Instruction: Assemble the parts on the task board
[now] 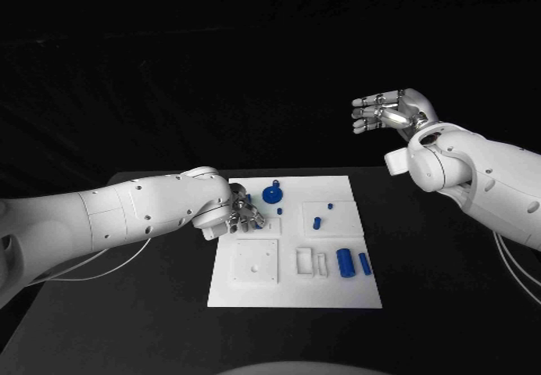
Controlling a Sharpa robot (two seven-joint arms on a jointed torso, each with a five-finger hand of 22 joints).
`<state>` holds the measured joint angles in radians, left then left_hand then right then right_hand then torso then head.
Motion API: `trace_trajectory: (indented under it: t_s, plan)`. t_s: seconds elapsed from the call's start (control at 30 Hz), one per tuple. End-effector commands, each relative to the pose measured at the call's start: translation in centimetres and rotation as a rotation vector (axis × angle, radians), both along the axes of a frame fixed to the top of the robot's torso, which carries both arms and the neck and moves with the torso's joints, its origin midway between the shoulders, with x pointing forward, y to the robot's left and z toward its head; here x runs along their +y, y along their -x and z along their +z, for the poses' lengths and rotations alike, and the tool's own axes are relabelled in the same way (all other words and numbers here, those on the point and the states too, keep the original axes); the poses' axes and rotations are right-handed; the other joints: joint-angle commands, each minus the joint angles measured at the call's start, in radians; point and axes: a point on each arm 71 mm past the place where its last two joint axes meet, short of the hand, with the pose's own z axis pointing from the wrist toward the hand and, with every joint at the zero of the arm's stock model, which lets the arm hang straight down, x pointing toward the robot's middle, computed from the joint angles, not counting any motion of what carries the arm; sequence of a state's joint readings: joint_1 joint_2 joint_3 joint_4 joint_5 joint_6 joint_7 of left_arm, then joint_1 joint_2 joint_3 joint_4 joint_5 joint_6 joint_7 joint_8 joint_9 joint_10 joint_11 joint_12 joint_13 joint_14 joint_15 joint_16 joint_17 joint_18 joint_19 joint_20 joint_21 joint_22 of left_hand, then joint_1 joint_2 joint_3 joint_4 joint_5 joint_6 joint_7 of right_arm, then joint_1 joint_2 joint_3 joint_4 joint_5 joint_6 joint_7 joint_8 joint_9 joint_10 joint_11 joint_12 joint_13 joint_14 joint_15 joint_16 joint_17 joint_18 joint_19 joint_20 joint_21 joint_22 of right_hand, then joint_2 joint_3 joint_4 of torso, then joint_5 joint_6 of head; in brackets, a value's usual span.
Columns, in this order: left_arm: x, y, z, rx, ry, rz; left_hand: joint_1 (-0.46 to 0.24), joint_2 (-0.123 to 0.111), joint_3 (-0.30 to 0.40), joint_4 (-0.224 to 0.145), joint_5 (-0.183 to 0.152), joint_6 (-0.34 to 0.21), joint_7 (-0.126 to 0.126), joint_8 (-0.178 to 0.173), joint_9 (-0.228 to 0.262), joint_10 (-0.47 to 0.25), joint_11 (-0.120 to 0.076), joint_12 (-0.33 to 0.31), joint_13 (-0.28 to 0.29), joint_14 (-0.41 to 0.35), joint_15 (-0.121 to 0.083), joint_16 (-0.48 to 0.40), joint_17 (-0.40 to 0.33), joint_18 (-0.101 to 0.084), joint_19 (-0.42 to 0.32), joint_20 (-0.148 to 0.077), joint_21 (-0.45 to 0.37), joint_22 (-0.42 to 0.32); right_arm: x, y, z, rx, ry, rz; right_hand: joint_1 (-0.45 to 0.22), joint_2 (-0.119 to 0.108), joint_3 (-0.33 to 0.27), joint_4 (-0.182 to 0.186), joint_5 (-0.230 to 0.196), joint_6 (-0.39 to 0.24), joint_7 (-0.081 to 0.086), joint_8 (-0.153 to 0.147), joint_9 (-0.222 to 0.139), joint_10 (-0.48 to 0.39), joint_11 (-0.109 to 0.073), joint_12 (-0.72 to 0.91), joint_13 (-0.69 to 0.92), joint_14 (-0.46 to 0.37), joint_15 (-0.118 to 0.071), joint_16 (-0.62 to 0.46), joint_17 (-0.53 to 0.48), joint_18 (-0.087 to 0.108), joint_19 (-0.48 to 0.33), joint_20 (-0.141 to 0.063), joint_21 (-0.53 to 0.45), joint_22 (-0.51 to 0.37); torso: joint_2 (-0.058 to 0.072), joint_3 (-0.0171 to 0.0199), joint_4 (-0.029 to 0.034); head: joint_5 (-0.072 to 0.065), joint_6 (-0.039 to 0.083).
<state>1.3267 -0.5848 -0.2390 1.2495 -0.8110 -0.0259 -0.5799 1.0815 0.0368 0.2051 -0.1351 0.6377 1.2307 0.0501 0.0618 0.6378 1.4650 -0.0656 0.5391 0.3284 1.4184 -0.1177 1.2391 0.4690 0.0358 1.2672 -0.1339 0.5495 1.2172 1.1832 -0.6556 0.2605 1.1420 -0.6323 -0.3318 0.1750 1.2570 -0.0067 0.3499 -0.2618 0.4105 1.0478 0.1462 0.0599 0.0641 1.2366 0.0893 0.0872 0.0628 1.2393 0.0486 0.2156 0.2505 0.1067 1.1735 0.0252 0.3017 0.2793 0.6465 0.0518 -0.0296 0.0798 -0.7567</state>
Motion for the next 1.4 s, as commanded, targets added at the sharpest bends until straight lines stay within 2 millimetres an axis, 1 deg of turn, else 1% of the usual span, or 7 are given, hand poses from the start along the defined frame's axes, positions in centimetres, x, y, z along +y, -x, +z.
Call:
trace_trajectory:
  t_s: [0.03, 0.23, 0.63, 0.8, 1.03, 1.27, 1.4]
  plan:
    - [-0.66, 0.28, -0.28, 0.022, 0.001, -0.031, 0.005, 0.013, 0.055, -0.049, 0.001, 0.111, -0.073, 0.003, 0.037, 0.049, -0.006, 0.002, 0.001, -0.003, -0.003, 0.005, 0.001, -0.005, 0.005, -0.001, -0.003, 0.001, 0.28, -0.01, -0.14, 0.007, 0.012, 0.022, 0.001, -0.013, 0.006, 0.003, -0.003, 0.005, 0.002, 0.002, -0.001, -0.008, 0.001, -0.001, -0.001, -0.005, 0.000, -0.005, -0.002, 0.013, -0.010, 0.000, 0.010, 0.007, 0.000, 0.0008, 0.0014, -0.002, 0.000]
    - [-0.85, 0.26, -0.33, 0.033, -0.006, -0.040, 0.008, 0.010, 0.053, -0.050, -0.001, 0.112, -0.073, 0.003, 0.037, 0.049, -0.007, 0.002, 0.001, -0.002, -0.003, 0.006, 0.004, -0.005, 0.006, -0.001, -0.009, 0.007, 0.39, -0.02, -0.27, 0.012, 0.012, 0.026, 0.001, -0.016, 0.005, 0.002, 0.000, 0.004, 0.002, 0.002, 0.000, -0.008, 0.001, -0.001, -0.001, -0.006, 0.000, -0.005, -0.002, 0.013, -0.012, 0.001, 0.011, 0.008, 0.000, 0.0000, 0.0010, -0.004, 0.001]
    - [-1.35, 0.10, -0.38, 0.039, -0.019, -0.055, 0.010, 0.008, 0.050, -0.047, -0.005, 0.113, -0.073, 0.004, 0.036, 0.049, -0.006, 0.003, 0.002, -0.002, -0.002, 0.007, 0.007, -0.006, 0.009, 0.000, -0.017, 0.016, 0.49, -0.03, -0.44, 0.018, 0.014, 0.030, 0.002, -0.017, 0.000, 0.002, 0.004, 0.004, 0.002, 0.002, 0.000, -0.008, 0.001, -0.001, -0.001, -0.007, 0.001, -0.006, -0.003, 0.013, -0.015, 0.001, 0.011, 0.009, 0.000, 0.0009, 0.0000, -0.009, 0.002]
    - [-1.42, -0.04, -0.37, 0.036, -0.028, -0.058, 0.012, 0.006, 0.047, -0.045, -0.009, 0.112, -0.073, 0.003, 0.037, 0.049, -0.006, 0.003, 0.002, -0.002, -0.002, 0.006, 0.006, -0.006, 0.011, 0.000, -0.023, 0.021, 0.47, -0.01, -0.52, 0.020, 0.015, 0.031, 0.002, -0.017, 0.000, 0.002, 0.003, 0.004, 0.002, 0.002, 0.000, -0.009, 0.001, -0.001, -0.001, -0.008, 0.002, -0.007, -0.004, 0.013, -0.016, 0.002, 0.011, 0.008, 0.000, 0.0005, 0.0001, -0.006, -0.001]
    - [-1.41, -0.24, -0.31, 0.018, -0.043, -0.061, 0.016, 0.003, 0.041, -0.036, -0.015, 0.111, -0.073, 0.003, 0.038, 0.049, -0.006, 0.002, 0.000, -0.003, -0.002, 0.003, 0.004, -0.006, 0.014, 0.000, -0.032, 0.029, 0.43, 0.00, -0.62, 0.023, 0.016, 0.031, 0.003, -0.017, 0.000, 0.002, 0.004, 0.004, 0.002, 0.002, 0.000, -0.009, 0.002, -0.001, -0.001, -0.009, 0.002, -0.008, -0.005, 0.013, -0.017, 0.003, 0.009, 0.007, 0.000, 0.0001, 0.0009, -0.013, 0.000]
    - [-1.27, -0.31, -0.34, 0.021, -0.058, -0.070, 0.026, -0.005, 0.022, -0.022, -0.072, 0.109, -0.075, 0.003, 0.038, 0.049, -0.005, -0.002, 0.000, -0.003, -0.002, 0.000, 0.002, -0.007, 0.016, 0.001, -0.045, 0.037, 0.38, 0.02, -0.76, 0.026, 0.016, 0.031, 0.000, -0.019, -0.002, 0.002, 0.006, 0.001, 0.003, 0.002, 0.000, -0.012, 0.003, -0.002, -0.001, -0.011, 0.004, -0.011, -0.007, 0.013, -0.019, 0.004, 0.006, 0.005, 0.000, -0.0001, 0.0010, -0.015, 0.001]
    - [-1.09, -0.33, -0.37, 0.024, -0.068, -0.073, 0.030, -0.026, 0.001, -0.014, -0.100, 0.107, -0.077, 0.003, 0.036, 0.049, -0.006, -0.005, -0.001, -0.002, -0.002, -0.003, 0.001, -0.008, 0.017, 0.002, -0.053, 0.040, 0.31, 0.05, -0.88, 0.029, 0.017, 0.031, -0.001, -0.020, -0.006, 0.003, 0.008, -0.001, 0.003, 0.002, 0.000, -0.013, 0.003, -0.003, -0.001, -0.012, 0.005, -0.012, -0.008, 0.014, -0.020, 0.005, 0.004, 0.003, 0.000, -0.0002, 0.0020, -0.014, 0.000]
